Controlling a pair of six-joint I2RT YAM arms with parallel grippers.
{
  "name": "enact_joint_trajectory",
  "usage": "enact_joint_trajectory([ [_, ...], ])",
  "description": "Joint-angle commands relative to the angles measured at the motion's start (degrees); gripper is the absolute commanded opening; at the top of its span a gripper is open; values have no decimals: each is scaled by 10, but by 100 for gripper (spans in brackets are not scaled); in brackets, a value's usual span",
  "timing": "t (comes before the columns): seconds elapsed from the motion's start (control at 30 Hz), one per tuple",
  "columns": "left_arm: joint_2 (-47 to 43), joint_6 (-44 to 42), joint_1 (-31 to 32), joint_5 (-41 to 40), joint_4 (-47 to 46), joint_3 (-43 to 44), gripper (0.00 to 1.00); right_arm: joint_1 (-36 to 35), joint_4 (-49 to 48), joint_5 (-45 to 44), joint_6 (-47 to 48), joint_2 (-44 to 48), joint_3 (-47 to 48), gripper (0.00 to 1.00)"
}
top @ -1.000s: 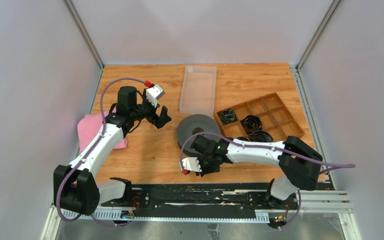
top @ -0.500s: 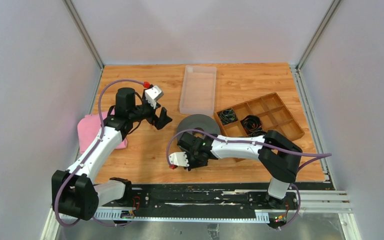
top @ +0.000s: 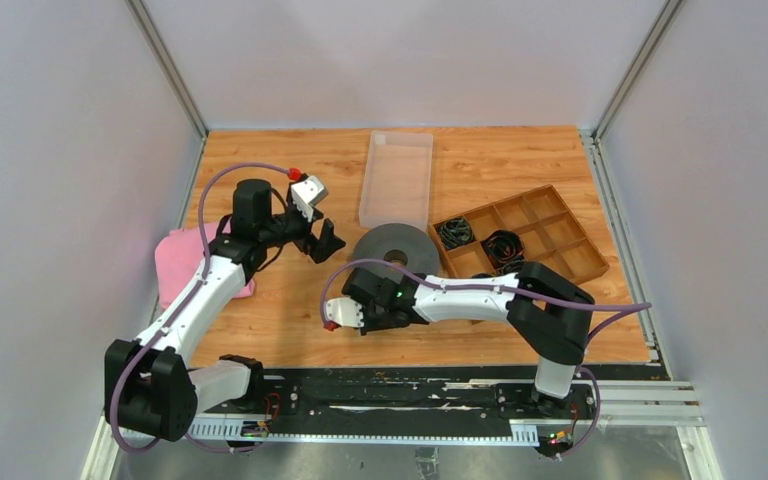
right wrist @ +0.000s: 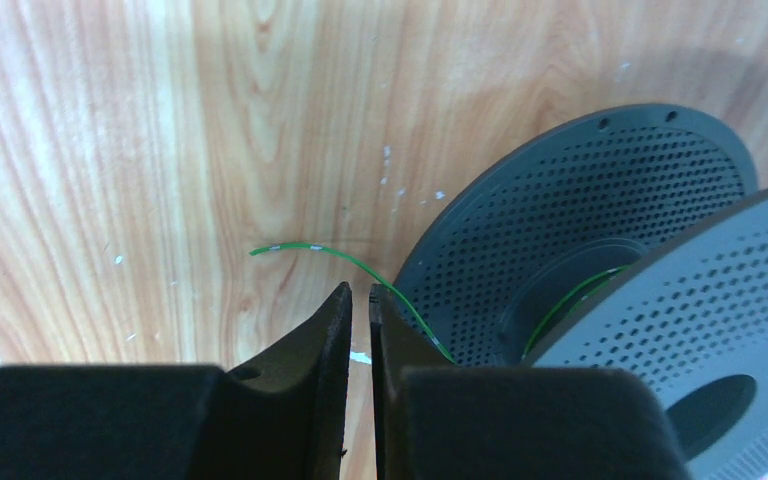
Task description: Wrap the cables
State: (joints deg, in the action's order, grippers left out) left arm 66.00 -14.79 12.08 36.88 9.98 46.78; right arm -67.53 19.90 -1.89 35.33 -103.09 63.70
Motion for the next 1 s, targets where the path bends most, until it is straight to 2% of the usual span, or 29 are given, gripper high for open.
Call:
enact_joint_trajectory([
  [0.0, -13, -13, -3, 6, -31, -28, 95, -16, -57, -64, -25, -12, -3, 12],
  [0.4, -22, -20, -3, -1, -39, -44, 95, -43, -142, -203, -18, -56, 7, 12],
  [0.97, -36, 4, -3, -15, -61, -54, 95, -45, -222, -282, 25, -83, 16, 11],
])
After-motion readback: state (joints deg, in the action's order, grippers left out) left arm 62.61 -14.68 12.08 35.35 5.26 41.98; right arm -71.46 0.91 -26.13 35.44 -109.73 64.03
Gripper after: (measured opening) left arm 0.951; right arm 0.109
